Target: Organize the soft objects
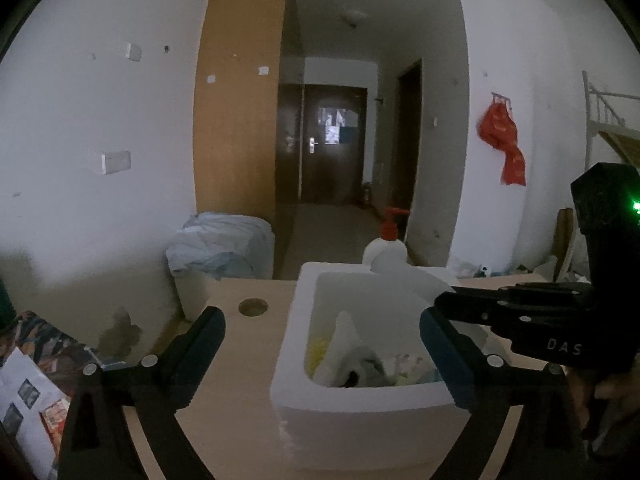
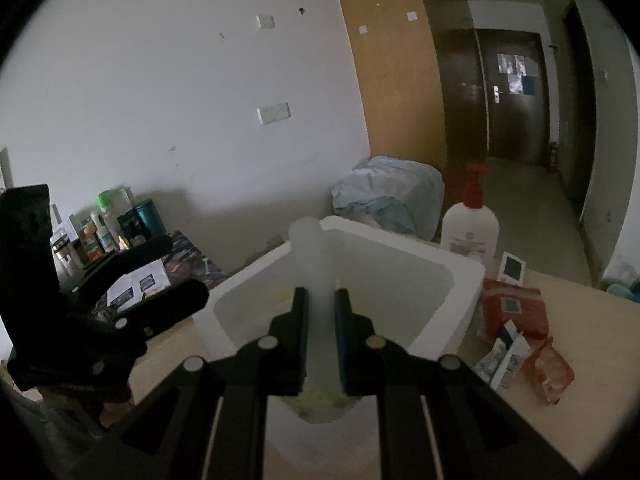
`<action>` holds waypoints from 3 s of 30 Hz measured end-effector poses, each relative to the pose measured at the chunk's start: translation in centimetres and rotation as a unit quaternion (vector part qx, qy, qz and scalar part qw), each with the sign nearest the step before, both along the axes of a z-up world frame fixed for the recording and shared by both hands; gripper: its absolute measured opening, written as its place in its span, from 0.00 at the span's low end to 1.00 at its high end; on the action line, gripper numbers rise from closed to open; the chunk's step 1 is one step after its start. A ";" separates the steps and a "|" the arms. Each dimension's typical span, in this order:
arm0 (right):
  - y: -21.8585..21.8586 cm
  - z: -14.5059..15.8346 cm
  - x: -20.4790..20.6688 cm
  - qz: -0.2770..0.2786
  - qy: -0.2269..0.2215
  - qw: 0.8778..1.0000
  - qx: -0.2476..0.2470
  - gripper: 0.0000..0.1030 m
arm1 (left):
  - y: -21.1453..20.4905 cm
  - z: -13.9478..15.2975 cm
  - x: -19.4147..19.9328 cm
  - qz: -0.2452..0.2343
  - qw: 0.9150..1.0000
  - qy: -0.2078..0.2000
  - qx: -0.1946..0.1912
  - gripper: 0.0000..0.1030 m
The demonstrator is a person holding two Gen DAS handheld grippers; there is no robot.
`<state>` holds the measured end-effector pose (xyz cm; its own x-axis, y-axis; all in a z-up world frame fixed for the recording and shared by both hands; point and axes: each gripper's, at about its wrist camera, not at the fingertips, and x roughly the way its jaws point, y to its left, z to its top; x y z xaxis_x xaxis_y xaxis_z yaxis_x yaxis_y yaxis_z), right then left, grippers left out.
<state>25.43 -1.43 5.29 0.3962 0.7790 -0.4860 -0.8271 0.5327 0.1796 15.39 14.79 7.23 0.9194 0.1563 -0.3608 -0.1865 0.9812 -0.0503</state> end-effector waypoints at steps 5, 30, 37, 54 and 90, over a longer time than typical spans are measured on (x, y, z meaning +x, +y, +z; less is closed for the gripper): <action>0.7 -0.2 -0.2 0.000 -0.002 1.000 -0.004 0.16 | 0.8 0.0 -0.7 0.005 1.000 0.000 -0.003 0.95; 0.1 0.6 -0.3 -0.032 -0.016 0.999 0.011 0.91 | 1.7 -0.1 -1.5 0.011 1.000 0.002 -0.010 0.95; -3.6 2.0 -1.1 -0.066 -0.035 0.996 0.042 1.00 | 0.2 0.5 -1.8 0.000 1.000 -0.001 -0.004 0.97; -13.0 2.4 -3.9 -0.158 -0.056 0.985 0.048 1.00 | -7.1 1.7 -1.8 -0.075 0.997 -0.015 -0.006 0.99; -18.6 2.0 -13.4 -0.166 -0.108 0.978 0.064 1.00 | -13.2 2.1 -9.4 -0.057 0.997 -0.051 0.015 0.99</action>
<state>12.00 -20.06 7.33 0.7201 0.6394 -0.2695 -0.6389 0.7625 0.1020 5.99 1.56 9.35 0.9637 0.0582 -0.2607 -0.0696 0.9970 -0.0346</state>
